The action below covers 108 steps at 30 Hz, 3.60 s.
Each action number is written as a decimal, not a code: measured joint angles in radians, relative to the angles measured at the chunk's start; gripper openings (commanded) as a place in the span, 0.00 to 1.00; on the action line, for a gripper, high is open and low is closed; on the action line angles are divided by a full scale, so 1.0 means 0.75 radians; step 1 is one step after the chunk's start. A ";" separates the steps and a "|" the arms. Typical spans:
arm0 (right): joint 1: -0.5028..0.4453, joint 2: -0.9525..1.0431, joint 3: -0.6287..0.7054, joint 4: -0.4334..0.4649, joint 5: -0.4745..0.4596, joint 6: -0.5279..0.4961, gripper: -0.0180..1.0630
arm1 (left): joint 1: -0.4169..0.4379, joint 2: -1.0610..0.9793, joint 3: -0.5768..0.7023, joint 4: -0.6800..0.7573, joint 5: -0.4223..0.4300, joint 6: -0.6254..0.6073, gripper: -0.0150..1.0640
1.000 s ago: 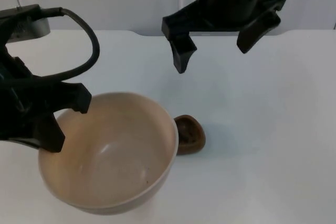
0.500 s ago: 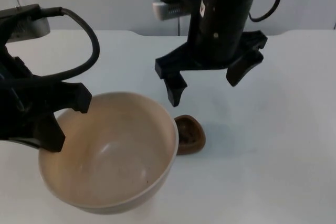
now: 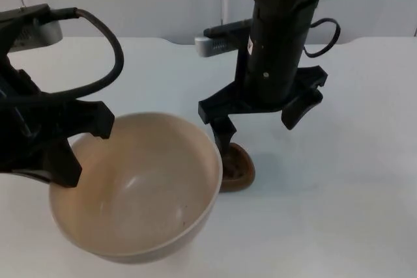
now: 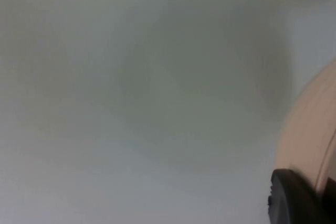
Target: Pick up the bowl with the left hand and pour the coffee beans from the cup into the bowl with the right hand.
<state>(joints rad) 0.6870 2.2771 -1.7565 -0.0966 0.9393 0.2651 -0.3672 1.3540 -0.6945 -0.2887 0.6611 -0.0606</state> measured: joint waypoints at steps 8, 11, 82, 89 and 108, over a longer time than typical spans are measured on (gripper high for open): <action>0.000 0.042 0.000 0.022 -0.049 -0.003 0.84 | 0.000 0.000 0.000 -0.003 -0.002 0.000 0.01; 0.000 0.061 0.000 0.024 -0.069 -0.003 0.74 | 0.000 0.000 0.000 -0.003 -0.002 0.000 0.01; -0.095 -0.447 0.005 -0.015 0.358 -0.265 0.02 | 0.000 0.000 0.000 0.009 -0.032 0.000 0.01; -0.095 -0.574 0.005 -0.040 0.365 -0.290 0.02 | 0.000 0.000 0.000 0.009 -0.027 0.000 0.01; -0.086 -0.708 0.005 0.025 0.375 -0.299 0.02 | 0.000 0.067 -0.091 0.014 0.002 0.003 0.01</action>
<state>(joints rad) 0.6223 1.7459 -1.7530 -0.0782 1.2208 0.0410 -0.3672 1.4045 -0.7629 -0.2781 0.6629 -0.0584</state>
